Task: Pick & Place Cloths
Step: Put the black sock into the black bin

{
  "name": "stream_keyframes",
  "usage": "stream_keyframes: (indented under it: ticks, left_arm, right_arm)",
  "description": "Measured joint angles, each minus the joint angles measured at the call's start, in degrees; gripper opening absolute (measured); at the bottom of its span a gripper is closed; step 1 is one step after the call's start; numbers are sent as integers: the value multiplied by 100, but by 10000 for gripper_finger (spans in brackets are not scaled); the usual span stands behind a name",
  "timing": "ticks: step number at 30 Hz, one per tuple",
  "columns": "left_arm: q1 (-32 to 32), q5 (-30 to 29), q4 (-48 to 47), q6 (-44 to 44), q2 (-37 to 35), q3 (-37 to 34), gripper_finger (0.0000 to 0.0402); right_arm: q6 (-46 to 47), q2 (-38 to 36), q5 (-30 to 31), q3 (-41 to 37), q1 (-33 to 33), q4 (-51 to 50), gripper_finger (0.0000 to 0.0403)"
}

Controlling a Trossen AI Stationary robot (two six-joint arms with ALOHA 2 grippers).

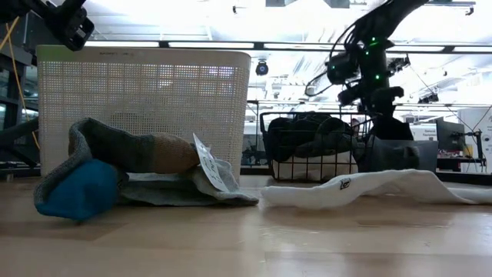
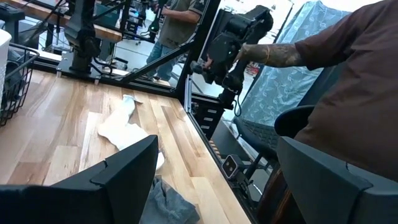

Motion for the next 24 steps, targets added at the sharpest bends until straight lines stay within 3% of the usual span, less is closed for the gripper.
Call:
stream_keyframes:
  ticks: [13,24]
  left_arm:
    - [0,15,3,-167,0,0,324]
    - [1,13,4,-169,0,0,324]
  right_arm:
    - [1,259,-165,-479,-426,300,4]
    - [-534,257,-458,-741,-444,913,4]
